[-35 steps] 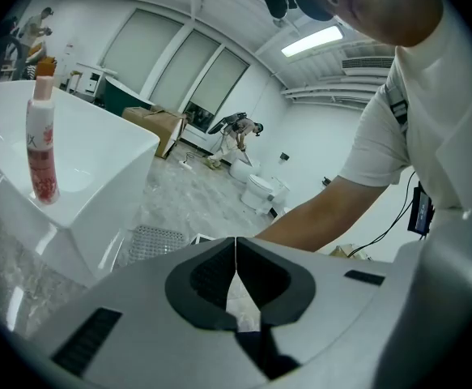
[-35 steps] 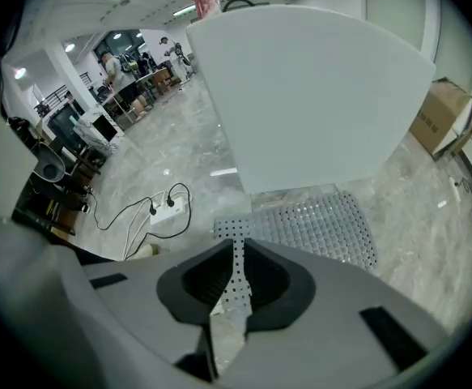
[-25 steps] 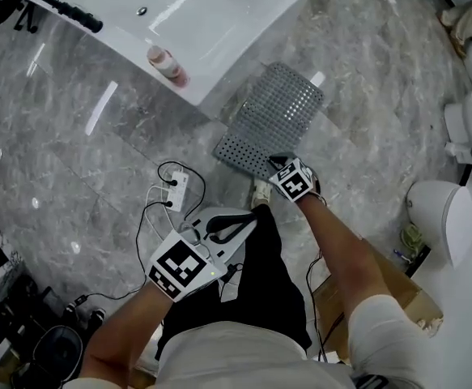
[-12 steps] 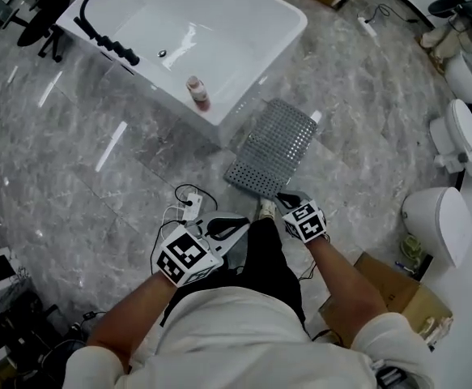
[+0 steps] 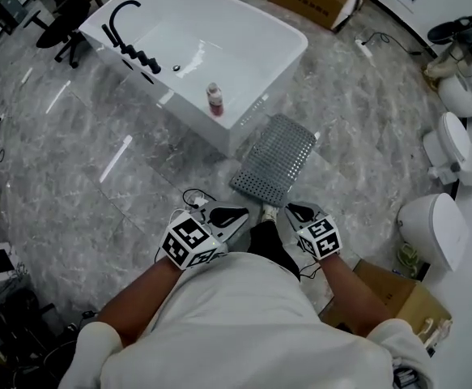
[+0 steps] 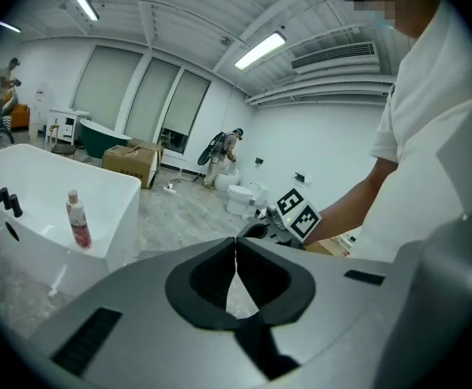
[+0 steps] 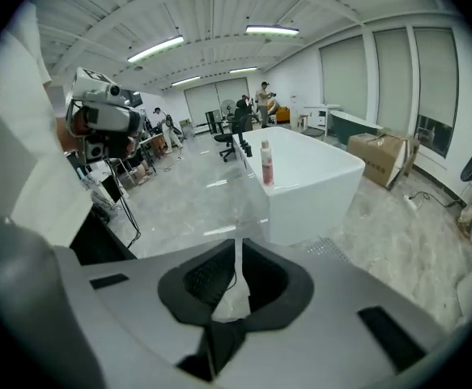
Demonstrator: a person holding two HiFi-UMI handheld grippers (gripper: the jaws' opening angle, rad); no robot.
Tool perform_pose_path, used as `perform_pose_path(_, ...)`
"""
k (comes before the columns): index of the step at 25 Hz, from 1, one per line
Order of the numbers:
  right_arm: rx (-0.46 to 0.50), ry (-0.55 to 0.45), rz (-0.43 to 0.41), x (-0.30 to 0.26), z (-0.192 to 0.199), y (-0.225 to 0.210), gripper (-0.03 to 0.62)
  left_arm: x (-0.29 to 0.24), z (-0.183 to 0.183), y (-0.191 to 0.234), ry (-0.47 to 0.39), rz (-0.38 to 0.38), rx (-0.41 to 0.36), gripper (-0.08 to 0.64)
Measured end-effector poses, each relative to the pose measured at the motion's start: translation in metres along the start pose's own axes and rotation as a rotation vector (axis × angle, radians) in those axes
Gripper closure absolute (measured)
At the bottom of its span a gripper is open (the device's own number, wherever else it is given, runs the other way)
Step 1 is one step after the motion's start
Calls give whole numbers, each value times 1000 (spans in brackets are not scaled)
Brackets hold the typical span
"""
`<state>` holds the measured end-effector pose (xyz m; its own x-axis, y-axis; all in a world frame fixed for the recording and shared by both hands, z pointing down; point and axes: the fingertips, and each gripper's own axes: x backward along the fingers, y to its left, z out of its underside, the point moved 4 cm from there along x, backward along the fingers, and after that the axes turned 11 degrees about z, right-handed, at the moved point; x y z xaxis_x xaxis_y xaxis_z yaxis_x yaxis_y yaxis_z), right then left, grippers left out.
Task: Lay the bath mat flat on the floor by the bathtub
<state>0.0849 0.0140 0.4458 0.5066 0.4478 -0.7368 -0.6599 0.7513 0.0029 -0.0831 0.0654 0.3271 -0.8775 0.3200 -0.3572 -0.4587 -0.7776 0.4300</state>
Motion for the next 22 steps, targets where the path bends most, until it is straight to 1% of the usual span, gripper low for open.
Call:
perform_pose_path(6, 25, -67, 1, 34, -25, 26, 557, 26, -4, -9, -41, -22, -21, 541)
perform_pose_path(10, 29, -80, -26, 47, -28, 45, 561, 41, 7, -16, -53, -26, 7, 541)
perform_pose_path(16, 48, -132, -35, 54, -48, 59, 574, 63, 12, -14, -63, -64, 3, 541)
perform_pose_path(22, 61, -147, -26, 58, -52, 67, 575, 72, 18, -13, -72, -69, 3, 541)
